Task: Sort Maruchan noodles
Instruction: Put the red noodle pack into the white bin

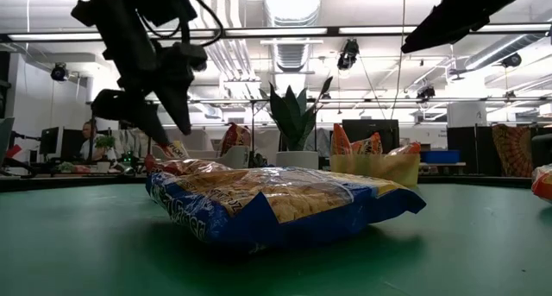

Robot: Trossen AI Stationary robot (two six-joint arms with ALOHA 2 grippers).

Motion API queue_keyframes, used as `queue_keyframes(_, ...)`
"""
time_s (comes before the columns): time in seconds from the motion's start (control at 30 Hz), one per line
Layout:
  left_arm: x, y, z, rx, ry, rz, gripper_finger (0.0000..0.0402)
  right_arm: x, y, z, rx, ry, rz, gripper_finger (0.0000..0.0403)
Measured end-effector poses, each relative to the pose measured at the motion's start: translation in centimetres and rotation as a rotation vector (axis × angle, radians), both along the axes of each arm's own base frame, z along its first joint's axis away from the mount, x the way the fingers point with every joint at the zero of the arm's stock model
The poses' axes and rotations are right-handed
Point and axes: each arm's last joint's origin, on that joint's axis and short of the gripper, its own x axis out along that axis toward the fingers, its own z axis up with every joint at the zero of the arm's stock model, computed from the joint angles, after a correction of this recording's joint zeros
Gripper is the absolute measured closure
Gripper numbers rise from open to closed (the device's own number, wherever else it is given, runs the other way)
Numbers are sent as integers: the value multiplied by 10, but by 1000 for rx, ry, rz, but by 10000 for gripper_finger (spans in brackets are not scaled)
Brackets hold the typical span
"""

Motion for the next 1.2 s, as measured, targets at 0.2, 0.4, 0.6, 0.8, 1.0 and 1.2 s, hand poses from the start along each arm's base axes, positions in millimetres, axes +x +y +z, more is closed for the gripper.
queue_keyframes(0.2, -3, 11, -13, 7, 40, 43, 127, 0, 0, 0, 0, 0, 0, 161)
queue_keyframes(0.4, -5, 17, -31, -32, -58, 56, 120, 0, 0, -1, -2, 4, 1, 161)
queue_keyframes(0.6, -11, 17, -49, -66, -119, 94, 128, 0, 0, -3, -6, 10, 2, 161)
queue_keyframes(0.8, -12, 17, -59, -92, -209, 125, 130, 0, 0, -3, -10, 13, 4, 161)
queue_keyframes(1.0, -6, 15, -71, -112, -269, 130, 133, 0, 0, -4, -10, 13, 4, 161)
queue_keyframes(1.2, 6, 13, -84, -128, -302, 102, 151, 0, 0, -4, -10, 13, 4, 161)
